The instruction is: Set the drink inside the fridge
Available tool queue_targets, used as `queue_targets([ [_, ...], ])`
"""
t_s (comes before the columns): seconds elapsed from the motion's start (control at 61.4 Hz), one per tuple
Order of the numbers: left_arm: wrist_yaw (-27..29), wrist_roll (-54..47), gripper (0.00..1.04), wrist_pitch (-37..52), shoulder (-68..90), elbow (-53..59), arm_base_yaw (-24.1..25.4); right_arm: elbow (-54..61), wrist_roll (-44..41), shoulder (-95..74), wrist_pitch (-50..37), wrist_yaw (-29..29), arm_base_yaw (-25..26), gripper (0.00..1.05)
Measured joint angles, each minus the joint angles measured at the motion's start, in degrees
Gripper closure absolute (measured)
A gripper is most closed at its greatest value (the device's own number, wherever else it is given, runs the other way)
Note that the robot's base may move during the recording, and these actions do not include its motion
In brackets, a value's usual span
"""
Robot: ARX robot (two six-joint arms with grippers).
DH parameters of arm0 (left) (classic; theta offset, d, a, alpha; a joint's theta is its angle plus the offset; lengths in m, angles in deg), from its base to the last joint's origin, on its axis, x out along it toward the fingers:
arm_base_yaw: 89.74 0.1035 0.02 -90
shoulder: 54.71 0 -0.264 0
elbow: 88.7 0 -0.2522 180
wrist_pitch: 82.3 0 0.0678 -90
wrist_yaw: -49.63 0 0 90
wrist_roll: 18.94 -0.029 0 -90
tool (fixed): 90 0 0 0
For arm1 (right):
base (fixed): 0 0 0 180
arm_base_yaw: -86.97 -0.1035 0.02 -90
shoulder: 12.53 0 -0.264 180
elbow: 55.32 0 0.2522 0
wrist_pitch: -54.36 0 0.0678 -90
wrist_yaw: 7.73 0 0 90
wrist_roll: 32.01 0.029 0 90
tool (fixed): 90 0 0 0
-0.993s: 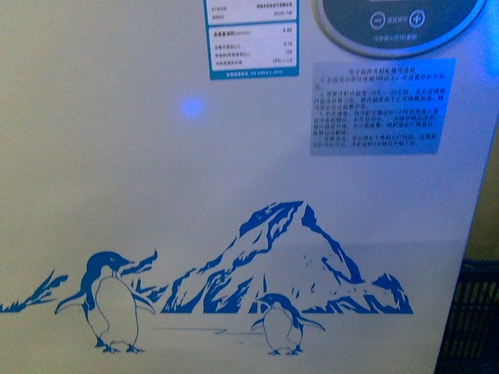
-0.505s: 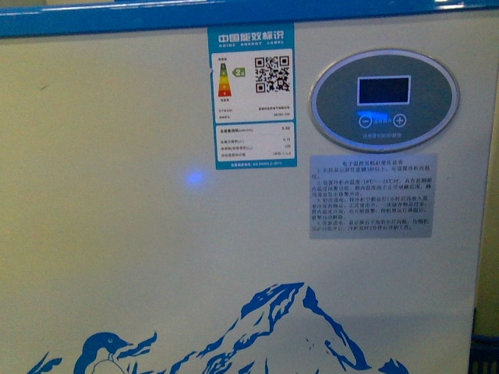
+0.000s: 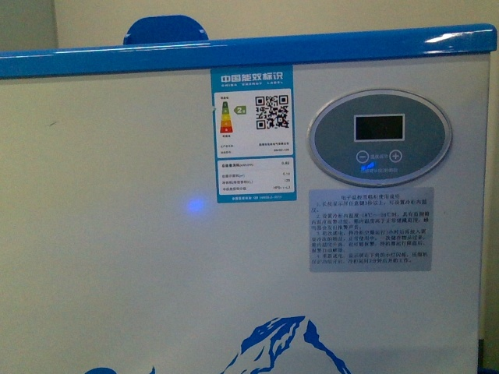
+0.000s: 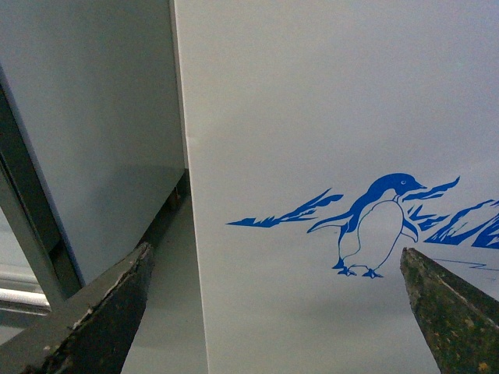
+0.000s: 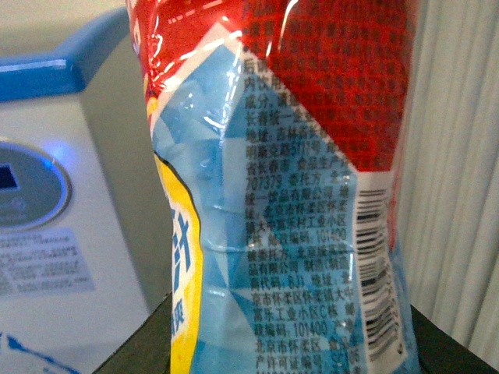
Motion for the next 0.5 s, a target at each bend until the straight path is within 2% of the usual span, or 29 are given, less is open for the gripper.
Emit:
queue_targets([
  [0.114, 0.0, 0.0, 0.08, 0.0, 0.0, 0.0, 0.0, 2.05, -0.17, 0.0, 0.07, 0.0, -1.73, 0.62],
  [0.505, 0.0, 0.0, 0.08, 0.0, 0.0, 0.0, 0.0, 2.19, -0.15, 0.22, 0.02, 0.44, -1.81, 0.62],
])
